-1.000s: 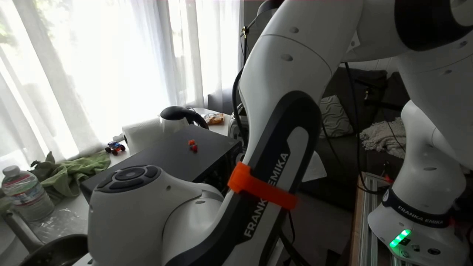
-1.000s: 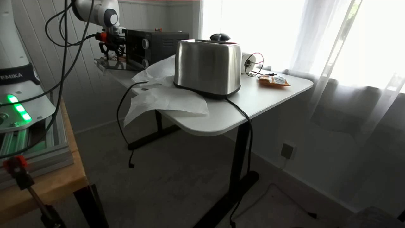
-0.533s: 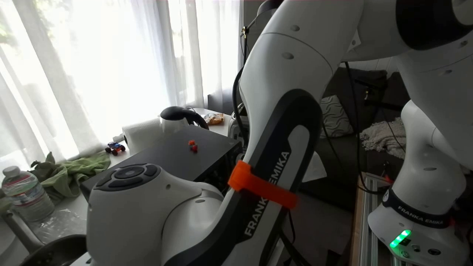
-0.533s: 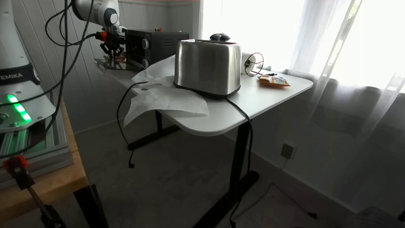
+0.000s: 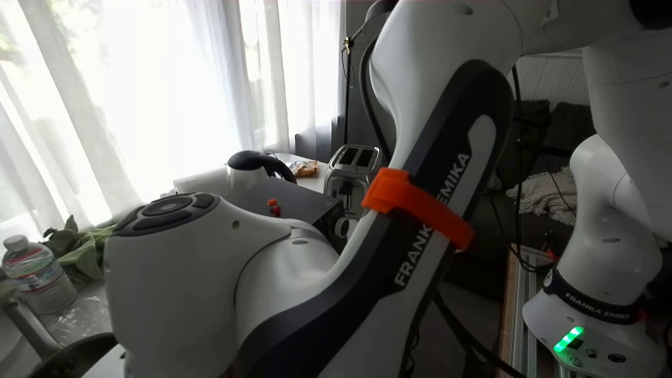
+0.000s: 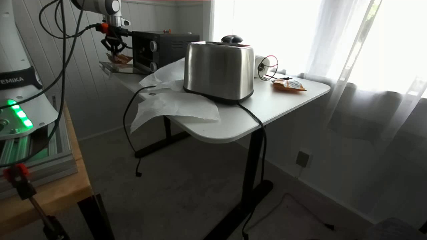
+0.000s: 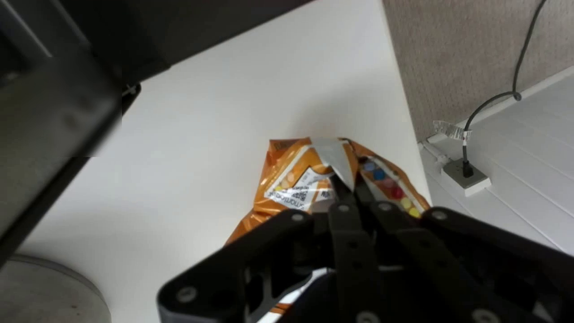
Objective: Put the white and orange packet in the toaster oven.
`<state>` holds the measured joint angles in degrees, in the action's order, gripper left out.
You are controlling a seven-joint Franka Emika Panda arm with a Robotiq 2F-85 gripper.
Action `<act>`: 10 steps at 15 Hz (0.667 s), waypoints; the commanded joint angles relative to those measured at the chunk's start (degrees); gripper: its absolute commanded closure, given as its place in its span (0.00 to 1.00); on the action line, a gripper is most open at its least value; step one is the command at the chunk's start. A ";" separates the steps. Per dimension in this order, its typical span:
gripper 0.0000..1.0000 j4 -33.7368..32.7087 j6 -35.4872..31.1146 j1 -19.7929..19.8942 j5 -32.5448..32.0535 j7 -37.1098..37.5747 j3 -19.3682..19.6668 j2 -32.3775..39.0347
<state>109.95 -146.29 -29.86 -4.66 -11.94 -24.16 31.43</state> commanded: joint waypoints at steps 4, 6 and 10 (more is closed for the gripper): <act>0.98 6.11 9.88 0.31 -1.79 0.47 -0.58 -11.46; 0.97 7.29 12.68 0.64 -1.28 0.13 -1.07 -14.10; 0.98 10.46 17.17 1.39 0.35 0.02 -1.96 -19.35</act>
<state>115.89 -131.83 -29.47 -4.89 -11.96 -24.98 17.77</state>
